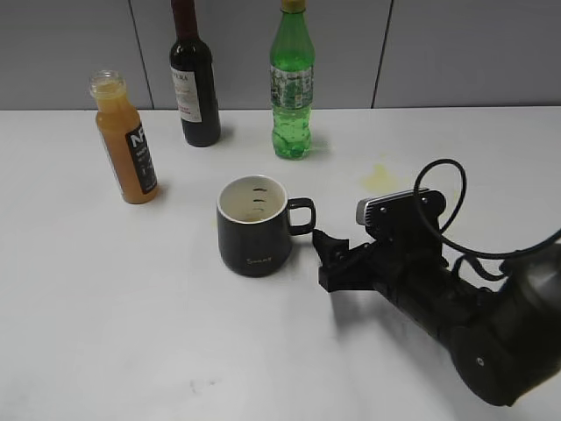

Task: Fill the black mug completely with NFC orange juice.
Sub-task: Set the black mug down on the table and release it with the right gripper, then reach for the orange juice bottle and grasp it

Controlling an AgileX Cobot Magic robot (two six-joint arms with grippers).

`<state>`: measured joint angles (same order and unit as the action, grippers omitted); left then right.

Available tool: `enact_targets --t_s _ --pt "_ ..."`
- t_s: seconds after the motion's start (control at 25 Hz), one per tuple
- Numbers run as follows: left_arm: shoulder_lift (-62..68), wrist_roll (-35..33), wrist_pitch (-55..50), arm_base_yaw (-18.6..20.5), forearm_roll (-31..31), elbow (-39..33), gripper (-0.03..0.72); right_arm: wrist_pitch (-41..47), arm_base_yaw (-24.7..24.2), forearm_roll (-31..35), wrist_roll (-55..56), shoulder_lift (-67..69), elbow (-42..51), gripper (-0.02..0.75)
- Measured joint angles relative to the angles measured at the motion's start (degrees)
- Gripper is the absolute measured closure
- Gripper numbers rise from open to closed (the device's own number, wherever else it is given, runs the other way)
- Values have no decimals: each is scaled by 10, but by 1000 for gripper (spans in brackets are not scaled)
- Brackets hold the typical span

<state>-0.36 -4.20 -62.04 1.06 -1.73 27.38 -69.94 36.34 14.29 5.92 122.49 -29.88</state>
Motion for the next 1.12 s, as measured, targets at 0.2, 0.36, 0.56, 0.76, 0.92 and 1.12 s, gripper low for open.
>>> enact_targets --t_s 0.2,0.36,0.56,0.76,0.92,1.12 --pt "0 0 0 0 0 0 451 1 0 0 -7 -77 68 85" --pt "0 0 0 0 0 0 451 8 0 -1 -39 -168 88 85" --pt "0 0 0 0 0 0 451 183 0 25 -142 -294 61 85" --pt "0 0 0 0 0 0 451 472 0 75 -240 -384 4 87" --pt "0 0 0 0 0 0 451 660 0 82 -251 -424 -19 90" --pt "0 0 0 0 0 0 451 841 0 21 -194 -471 -19 99"
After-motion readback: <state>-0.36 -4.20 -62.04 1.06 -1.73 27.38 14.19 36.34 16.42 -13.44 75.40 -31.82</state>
